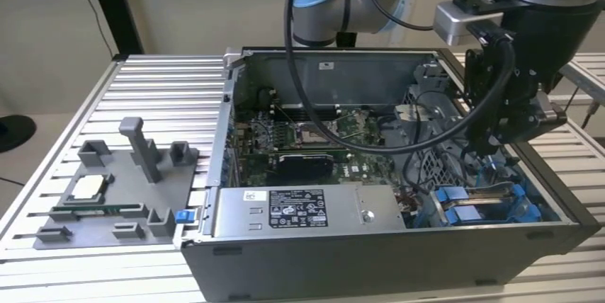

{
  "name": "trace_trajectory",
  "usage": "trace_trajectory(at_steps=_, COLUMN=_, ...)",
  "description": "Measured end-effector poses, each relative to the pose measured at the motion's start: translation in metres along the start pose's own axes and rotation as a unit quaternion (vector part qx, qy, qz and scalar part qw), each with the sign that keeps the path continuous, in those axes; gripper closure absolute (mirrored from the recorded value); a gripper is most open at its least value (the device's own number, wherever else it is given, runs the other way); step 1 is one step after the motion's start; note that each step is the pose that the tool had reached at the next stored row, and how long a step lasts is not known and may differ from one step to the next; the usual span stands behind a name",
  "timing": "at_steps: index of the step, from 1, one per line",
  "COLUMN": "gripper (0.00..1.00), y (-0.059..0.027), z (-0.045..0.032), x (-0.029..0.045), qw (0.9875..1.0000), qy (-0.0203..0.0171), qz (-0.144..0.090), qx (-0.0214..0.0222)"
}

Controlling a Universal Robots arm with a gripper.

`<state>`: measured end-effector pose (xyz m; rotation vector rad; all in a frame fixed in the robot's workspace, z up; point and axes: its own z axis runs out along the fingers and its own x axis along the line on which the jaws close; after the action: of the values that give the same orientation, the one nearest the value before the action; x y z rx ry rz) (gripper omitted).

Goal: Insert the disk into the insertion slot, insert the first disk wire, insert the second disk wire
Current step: 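Insert the first disk wire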

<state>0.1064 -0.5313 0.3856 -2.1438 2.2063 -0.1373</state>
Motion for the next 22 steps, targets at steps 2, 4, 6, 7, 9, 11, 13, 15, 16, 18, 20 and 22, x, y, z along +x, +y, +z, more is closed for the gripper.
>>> trace_trajectory(at_steps=2, gripper=0.0, y=0.0001, z=0.0, x=-0.0001, qw=1.0, qy=-0.0016, qz=0.002, qx=0.0019)
trace_trajectory(at_steps=4, gripper=0.0, y=0.0003, z=0.0001, x=-0.0001, qw=1.0, qy=-0.0021, qz=0.003, qx=0.0022)
trace_trajectory(at_steps=6, gripper=0.0, y=0.0004, z=0.0002, x=-0.0002, qw=1.0, qy=-0.0022, qz=0.004, qx=0.0023)
trace_trajectory(at_steps=7, gripper=0.0, y=0.0004, z=0.0003, x=-0.0004, qw=1.0, qy=-0.0022, qz=0.004, qx=0.0023)
trace_trajectory(at_steps=9, gripper=0.0, y=0.0004, z=0.0004, x=-0.0007, qw=1.0, qy=-0.002, qz=0.005, qx=0.0023)
trace_trajectory(at_steps=11, gripper=0.0, y=0.0004, z=0.0007, x=-0.0009, qw=1.0, qy=-0.0025, qz=0.006, qx=0.0023)
trace_trajectory(at_steps=13, gripper=0.0, y=0.0005, z=0.001, x=-0.0013, qw=1.0, qy=-0.0035, qz=0.007, qx=0.0022)
trace_trajectory(at_steps=15, gripper=0.0, y=0.0005, z=0.0012, x=-0.0018, qw=1.0, qy=-0.004, qz=0.009, qx=0.0021)
trace_trajectory(at_steps=16, gripper=0.0, y=0.0005, z=0.0013, x=-0.0021, qw=0.9999, qy=-0.0041, qz=0.009, qx=0.0021)
trace_trajectory(at_steps=18, gripper=0.0, y=0.0006, z=0.0015, x=-0.0026, qw=0.9999, qy=-0.0043, qz=0.01, qx=0.0021)
trace_trajectory(at_steps=20, gripper=1.0, y=0.0006, z=0.0017, x=-0.0028, qw=0.9999, qy=-0.0049, qz=0.011, qx=0.0021)
trace_trajectory(at_steps=22, gripper=1.0, y=0.0006, z=0.0018, x=-0.0031, qw=0.9999, qy=-0.0052, qz=0.011, qx=0.002)
